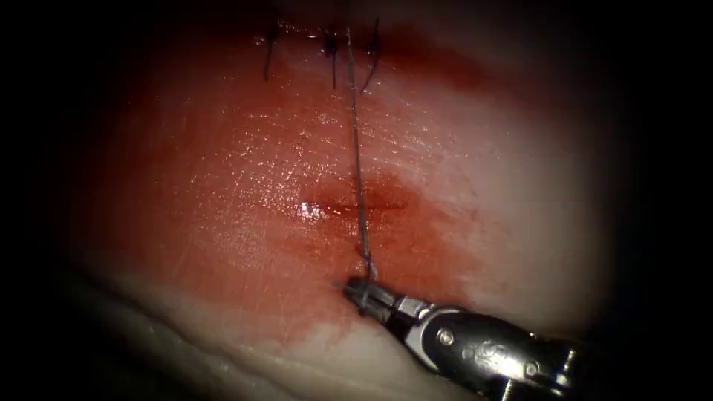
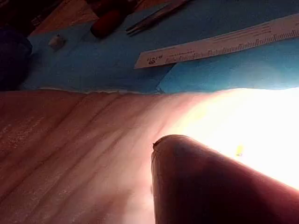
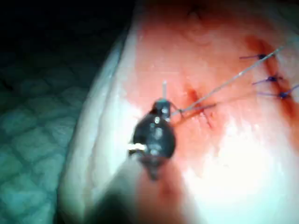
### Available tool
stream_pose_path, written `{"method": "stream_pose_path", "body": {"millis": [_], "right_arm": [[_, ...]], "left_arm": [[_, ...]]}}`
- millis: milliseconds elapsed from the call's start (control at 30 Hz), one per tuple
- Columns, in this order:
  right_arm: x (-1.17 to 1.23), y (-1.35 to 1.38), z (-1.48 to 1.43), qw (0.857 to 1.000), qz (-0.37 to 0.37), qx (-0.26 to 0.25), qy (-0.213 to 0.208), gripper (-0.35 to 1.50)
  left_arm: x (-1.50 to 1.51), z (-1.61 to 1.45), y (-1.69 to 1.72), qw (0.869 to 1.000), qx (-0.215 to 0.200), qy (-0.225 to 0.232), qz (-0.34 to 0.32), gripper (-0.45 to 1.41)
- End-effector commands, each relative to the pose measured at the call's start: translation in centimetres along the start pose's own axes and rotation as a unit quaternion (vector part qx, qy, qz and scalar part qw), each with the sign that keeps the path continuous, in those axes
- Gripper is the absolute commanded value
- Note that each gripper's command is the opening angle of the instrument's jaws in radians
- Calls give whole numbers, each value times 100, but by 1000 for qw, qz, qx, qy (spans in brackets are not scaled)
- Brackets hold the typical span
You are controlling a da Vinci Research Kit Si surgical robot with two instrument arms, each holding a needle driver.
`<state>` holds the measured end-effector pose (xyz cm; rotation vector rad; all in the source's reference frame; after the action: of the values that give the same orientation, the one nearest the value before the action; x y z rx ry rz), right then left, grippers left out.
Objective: Wound Closure
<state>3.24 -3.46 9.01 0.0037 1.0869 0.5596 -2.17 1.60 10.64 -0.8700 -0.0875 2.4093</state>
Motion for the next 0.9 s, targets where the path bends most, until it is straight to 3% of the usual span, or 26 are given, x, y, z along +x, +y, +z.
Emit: {"method": "stream_pose_path", "body": {"millis": [33,200,367,900], "right_arm": [[-3,-4,5,1000,1,1,1,-35],[-1,-2,5,1000,2,5,-1,-35],[-2,-4,5,1000,1,7,0,-35],[-10,-27,15,999,-3,42,-6,-35]], "left_arm": [[7,8,-3,1000,1,1,4,-45],[19,9,-13,1000,8,12,10,-45],[56,-6,-41,999,31,38,21,-45],[85,0,-67,997,56,53,25,-45]]}}
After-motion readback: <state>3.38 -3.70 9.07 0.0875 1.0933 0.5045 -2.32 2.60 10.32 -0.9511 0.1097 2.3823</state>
